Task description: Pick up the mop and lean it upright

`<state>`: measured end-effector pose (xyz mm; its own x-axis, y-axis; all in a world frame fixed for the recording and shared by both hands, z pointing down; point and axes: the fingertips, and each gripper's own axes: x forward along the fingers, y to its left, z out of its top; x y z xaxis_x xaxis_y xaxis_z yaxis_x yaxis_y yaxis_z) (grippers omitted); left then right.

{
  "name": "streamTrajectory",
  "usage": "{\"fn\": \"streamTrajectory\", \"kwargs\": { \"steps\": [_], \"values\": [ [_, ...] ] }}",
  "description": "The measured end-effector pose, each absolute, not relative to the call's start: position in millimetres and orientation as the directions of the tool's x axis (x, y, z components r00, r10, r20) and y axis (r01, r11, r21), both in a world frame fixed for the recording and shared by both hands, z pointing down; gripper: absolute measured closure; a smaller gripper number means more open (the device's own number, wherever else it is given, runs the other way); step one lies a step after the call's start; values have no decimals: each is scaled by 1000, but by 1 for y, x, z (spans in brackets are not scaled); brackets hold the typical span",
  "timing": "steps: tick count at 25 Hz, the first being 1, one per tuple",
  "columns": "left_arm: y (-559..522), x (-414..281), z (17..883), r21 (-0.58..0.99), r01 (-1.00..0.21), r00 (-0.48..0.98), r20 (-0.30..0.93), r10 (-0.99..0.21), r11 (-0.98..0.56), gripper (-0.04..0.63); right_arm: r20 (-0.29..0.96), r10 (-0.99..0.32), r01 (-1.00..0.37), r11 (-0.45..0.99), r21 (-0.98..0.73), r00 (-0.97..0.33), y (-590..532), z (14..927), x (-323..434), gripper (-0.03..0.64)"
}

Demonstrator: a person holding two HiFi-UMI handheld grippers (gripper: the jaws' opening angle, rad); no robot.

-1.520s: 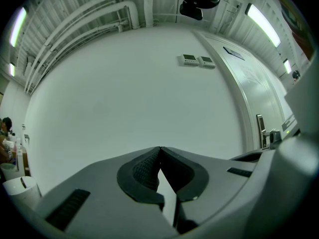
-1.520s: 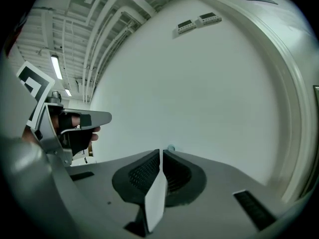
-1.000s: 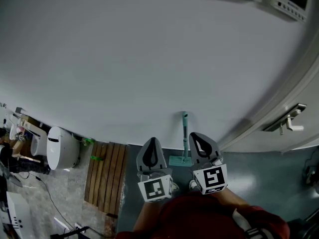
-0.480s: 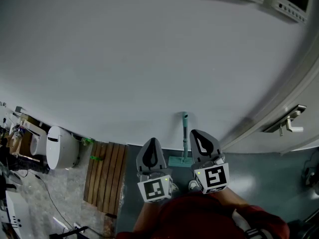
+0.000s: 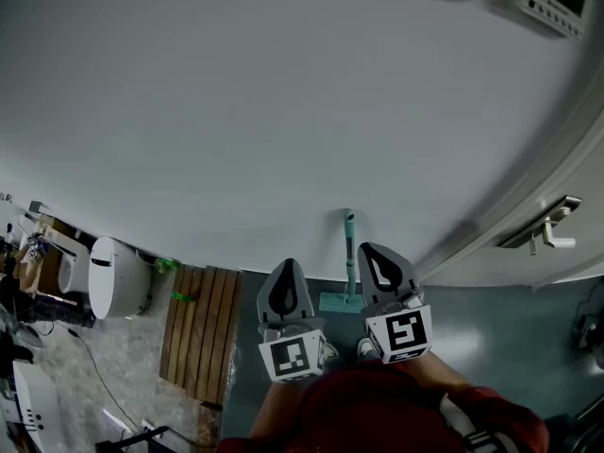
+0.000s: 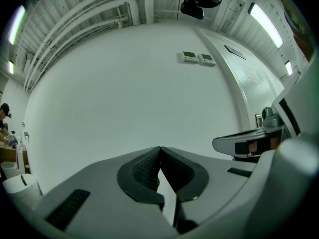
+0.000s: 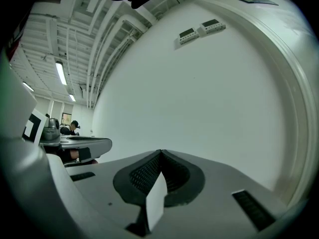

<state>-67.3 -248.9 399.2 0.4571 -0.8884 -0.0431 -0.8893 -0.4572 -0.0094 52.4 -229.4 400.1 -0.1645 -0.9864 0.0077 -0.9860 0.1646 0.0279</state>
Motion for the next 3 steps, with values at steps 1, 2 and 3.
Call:
{"fn": "streamTrajectory", "kwargs": {
  "steps": [1,2,3],
  "values": [
    [-249,-66,399,-10,-889,458,-44,-888,-458,583,9,-986,-986,166,30,-166,-230,400,53,598],
    [-249,-66,398,-12,-888,459,-46,-887,-459,583,10,-986,-985,168,30,-167,-230,400,53,598],
    [-249,-65,397,-14,-888,461,-49,-886,-461,583,10,-986,-985,169,31,-169,-231,401,53,598]
  ]
}}
